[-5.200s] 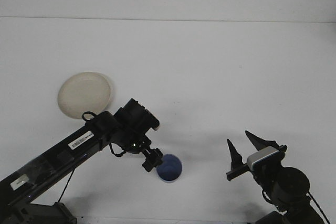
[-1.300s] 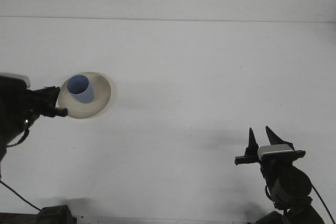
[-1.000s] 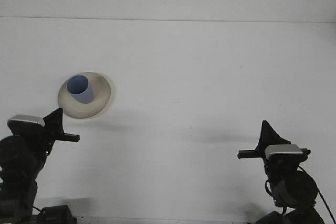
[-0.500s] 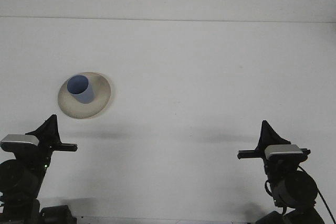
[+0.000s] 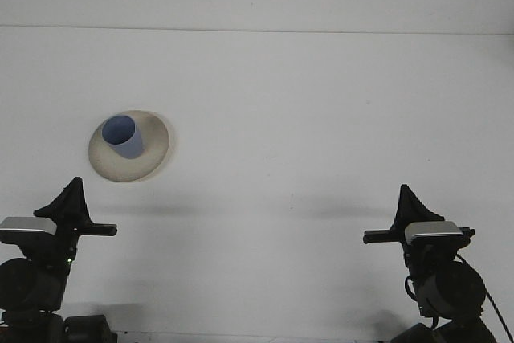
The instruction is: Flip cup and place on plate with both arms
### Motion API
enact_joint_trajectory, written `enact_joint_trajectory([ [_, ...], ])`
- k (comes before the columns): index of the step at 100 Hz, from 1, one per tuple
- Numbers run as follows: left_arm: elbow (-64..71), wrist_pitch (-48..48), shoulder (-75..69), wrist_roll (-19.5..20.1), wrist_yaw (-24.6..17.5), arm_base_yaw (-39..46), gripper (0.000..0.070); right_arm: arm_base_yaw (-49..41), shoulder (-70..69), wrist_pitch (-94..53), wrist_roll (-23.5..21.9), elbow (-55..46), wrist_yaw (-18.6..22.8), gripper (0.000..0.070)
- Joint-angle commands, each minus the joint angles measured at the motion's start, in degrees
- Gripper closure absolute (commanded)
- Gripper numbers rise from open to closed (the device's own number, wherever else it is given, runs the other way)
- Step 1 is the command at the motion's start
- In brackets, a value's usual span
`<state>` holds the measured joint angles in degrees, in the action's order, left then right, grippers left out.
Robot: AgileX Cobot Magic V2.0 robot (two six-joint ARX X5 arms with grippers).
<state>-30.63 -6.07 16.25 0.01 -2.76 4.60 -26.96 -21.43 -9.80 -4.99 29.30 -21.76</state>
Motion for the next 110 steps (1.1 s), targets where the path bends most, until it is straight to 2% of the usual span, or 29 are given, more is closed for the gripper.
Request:
enact_joint_trajectory([
  [1,4.4,3.2,-0.3,-0.2,6.1,-2.2,0.0685,-0.3,0.0,0.6,-0.9,0.0,-0.2,0.0698],
  [5,7.7,6.5,-1.6,0.0,7.7,-3.6,0.0685,-0.3,0.0,0.6,-0.9,0.0,-0.2,0.0698],
  [23,20.4,16.1,-8.6,-0.1,7.6,-6.7,0.0685,-0.3,0.0,0.6,-0.9,0.0,-0.2,0.0698],
  [37,25.8,16.1,-13.5,-2.3,7.1,-6.8,0.0685,-0.3,0.0,0.6,-0.9,0.0,-0.2,0.0698],
  [49,29.2,16.9,-16.1,-2.5,4.1,-6.7,0.0686,-0.3,0.0,0.6,-0.9,0.0,-0.2,0.0698],
  [110,29.8,15.1,-15.9,-3.1,4.4,-6.9,0.0685,-0.3,0.0,0.7,-0.9,0.0,-0.2,0.0698],
])
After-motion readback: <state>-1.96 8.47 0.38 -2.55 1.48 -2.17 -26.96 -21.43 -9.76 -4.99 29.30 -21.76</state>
